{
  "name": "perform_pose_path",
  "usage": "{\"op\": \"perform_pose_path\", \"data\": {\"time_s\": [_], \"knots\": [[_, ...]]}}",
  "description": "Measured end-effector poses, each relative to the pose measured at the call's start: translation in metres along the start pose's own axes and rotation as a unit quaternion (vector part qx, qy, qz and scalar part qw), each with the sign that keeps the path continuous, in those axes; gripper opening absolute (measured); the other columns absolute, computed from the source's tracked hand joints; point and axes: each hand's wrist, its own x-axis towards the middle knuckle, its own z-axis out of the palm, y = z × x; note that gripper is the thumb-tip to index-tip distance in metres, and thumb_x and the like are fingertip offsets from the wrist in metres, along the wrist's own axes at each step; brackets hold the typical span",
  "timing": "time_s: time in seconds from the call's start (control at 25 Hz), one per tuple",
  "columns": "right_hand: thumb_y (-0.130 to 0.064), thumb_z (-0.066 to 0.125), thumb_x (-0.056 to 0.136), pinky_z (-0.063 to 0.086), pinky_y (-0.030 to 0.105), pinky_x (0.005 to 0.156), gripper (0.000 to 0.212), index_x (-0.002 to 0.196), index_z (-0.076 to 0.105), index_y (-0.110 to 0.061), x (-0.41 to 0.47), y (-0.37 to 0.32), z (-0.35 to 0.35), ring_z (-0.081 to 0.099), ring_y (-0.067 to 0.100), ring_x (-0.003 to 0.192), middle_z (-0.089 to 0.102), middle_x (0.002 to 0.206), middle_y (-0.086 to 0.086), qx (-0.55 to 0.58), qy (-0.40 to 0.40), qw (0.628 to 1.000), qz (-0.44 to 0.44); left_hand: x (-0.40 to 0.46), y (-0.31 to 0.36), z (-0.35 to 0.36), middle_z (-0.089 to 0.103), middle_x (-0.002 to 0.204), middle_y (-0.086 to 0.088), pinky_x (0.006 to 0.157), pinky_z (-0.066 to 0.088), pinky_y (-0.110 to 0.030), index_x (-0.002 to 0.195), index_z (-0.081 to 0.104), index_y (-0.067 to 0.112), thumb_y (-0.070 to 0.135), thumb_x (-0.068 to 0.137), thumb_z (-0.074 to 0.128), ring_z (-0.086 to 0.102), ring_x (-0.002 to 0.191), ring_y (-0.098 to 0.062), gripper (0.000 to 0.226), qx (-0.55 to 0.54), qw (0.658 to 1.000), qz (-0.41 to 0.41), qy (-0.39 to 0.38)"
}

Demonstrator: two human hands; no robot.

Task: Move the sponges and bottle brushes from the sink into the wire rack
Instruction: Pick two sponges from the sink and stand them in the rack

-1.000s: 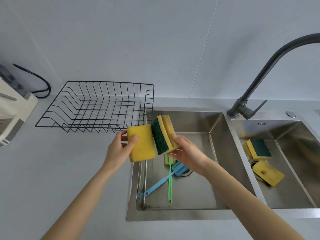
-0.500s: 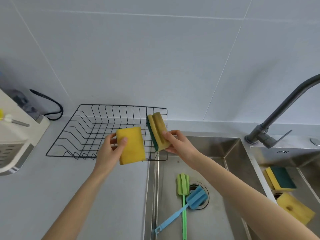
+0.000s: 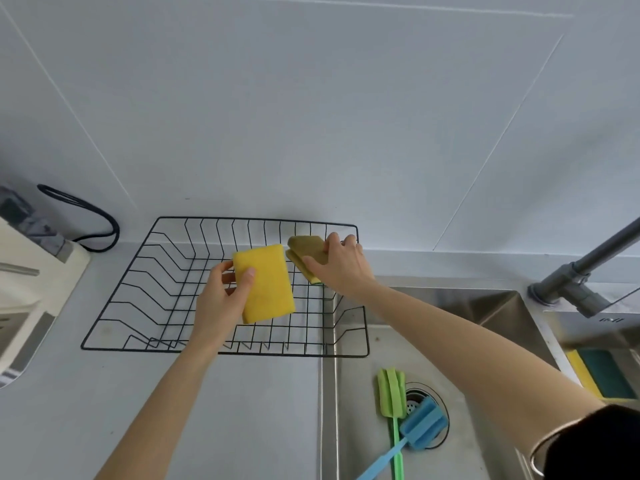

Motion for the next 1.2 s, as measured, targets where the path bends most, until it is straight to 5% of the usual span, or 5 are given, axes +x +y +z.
{"op": "perform_pose_path", "data": {"time_s": [0.32,0.52,0.68,0.88,1.2], "knots": [[-0.047,0.051,0.086,0.04,0.036,0.084,0.055,0.123,0.041,-0.007,0.011,-0.001,0.045,0.043,0.033,0.106,0.039,0.124,0.019,-0.196,0.075,0.976,-0.058,0.014,-0.019,0.001,0.05,0.131,-0.009,0.079,0.039,-0.033,0.132,0.038,0.011,0.034,0.09,0.048,0.047,0.099,-0.017,0.049,-0.012,0.999,-0.026,-0.015],[-0.053,0.05,0.085,0.037,0.036,0.09,0.062,0.121,0.042,-0.003,0.008,0.001,0.053,0.044,0.032,0.109,0.039,0.126,0.019,-0.263,0.05,0.959,-0.097,0.014,-0.022,0.001,0.047,0.113,-0.001,0.08,0.039,-0.032,0.131,0.039,0.012,0.033,0.089,0.049,0.047,0.099,-0.018,0.048,-0.013,0.999,-0.035,-0.018],[-0.036,0.063,0.082,0.041,0.03,0.081,0.049,0.116,0.047,-0.004,0.004,0.012,0.056,0.052,0.026,0.1,0.047,0.119,0.015,-0.325,0.033,0.936,-0.13,0.013,-0.024,0.001,0.047,0.112,0.001,0.082,0.042,-0.033,0.13,0.04,0.013,0.034,0.089,0.049,0.047,0.099,-0.017,0.047,-0.009,0.999,-0.045,-0.021],[-0.033,0.091,0.011,0.043,0.02,0.045,0.061,0.063,0.066,-0.015,0.005,0.012,0.06,0.058,0.013,0.052,0.063,0.067,0.003,-0.332,0.078,0.932,-0.126,0.014,-0.025,-0.001,0.046,0.113,0.002,0.087,0.044,-0.037,0.13,0.039,0.014,0.035,0.089,0.049,0.048,0.1,-0.018,0.048,-0.004,0.998,-0.054,-0.028],[-0.021,0.093,0.008,0.043,0.02,0.041,0.064,0.063,0.062,-0.011,0.003,0.018,0.061,0.056,0.014,0.051,0.059,0.067,0.005,-0.271,0.093,0.942,-0.173,0.019,-0.023,0.003,0.049,0.129,-0.007,0.082,0.042,-0.034,0.133,0.037,0.013,0.034,0.09,0.048,0.047,0.101,-0.017,0.05,-0.002,0.998,-0.05,-0.035]]}}
